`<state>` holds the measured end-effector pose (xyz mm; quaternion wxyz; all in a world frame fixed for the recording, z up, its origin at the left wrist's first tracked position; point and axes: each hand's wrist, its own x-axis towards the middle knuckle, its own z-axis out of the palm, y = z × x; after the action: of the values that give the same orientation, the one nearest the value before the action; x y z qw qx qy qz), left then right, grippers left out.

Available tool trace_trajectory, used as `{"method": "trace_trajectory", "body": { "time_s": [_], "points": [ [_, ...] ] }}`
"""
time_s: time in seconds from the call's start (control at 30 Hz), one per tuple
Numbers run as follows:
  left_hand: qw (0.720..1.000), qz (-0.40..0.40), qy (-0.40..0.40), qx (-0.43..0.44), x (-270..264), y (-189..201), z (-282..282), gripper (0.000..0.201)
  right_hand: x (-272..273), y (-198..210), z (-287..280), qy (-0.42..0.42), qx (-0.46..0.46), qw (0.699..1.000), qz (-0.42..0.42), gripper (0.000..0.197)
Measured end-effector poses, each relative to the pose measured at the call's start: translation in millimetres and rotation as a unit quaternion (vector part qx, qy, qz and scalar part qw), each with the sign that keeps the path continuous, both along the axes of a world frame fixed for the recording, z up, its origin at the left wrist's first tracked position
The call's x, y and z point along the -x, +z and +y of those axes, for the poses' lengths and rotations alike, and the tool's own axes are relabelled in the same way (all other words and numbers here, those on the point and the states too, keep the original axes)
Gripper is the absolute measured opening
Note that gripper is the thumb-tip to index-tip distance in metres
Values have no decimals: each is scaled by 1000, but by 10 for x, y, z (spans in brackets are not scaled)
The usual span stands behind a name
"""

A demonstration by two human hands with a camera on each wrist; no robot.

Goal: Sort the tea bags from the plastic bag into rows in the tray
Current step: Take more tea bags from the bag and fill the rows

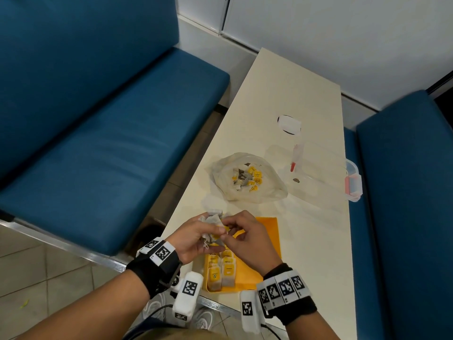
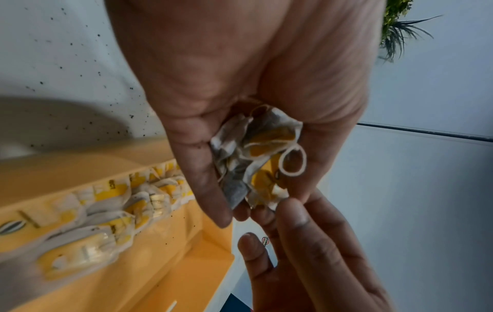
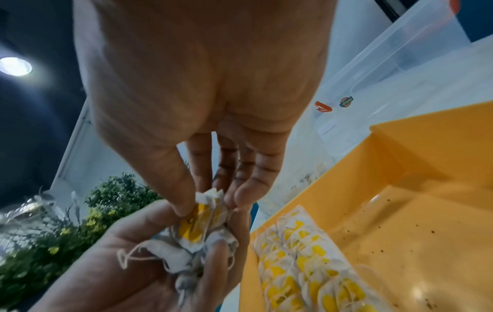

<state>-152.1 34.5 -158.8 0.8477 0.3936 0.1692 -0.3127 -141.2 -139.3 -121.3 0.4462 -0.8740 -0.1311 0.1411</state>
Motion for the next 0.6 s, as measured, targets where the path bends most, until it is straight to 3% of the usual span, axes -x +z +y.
{"method": "trace_trajectory", "body": {
  "time_s": [0.13,0.27,0.43,0.6],
  "points": [
    [1000,3,-11,26,15,-7,3,55,17,-9,51,-13,29,999,-32,24],
    [995,73,24,59,-6,24,-7,38,31,-32,66,-20,40,998,-52,25],
    [995,84,32,41,-8,45,-41,27,62,-13,66,-5,28,997,-76,21],
    [994,90,43,41,4,41,-80,35,128,-58,120,-2,32,992,-120,17]
  ]
}}
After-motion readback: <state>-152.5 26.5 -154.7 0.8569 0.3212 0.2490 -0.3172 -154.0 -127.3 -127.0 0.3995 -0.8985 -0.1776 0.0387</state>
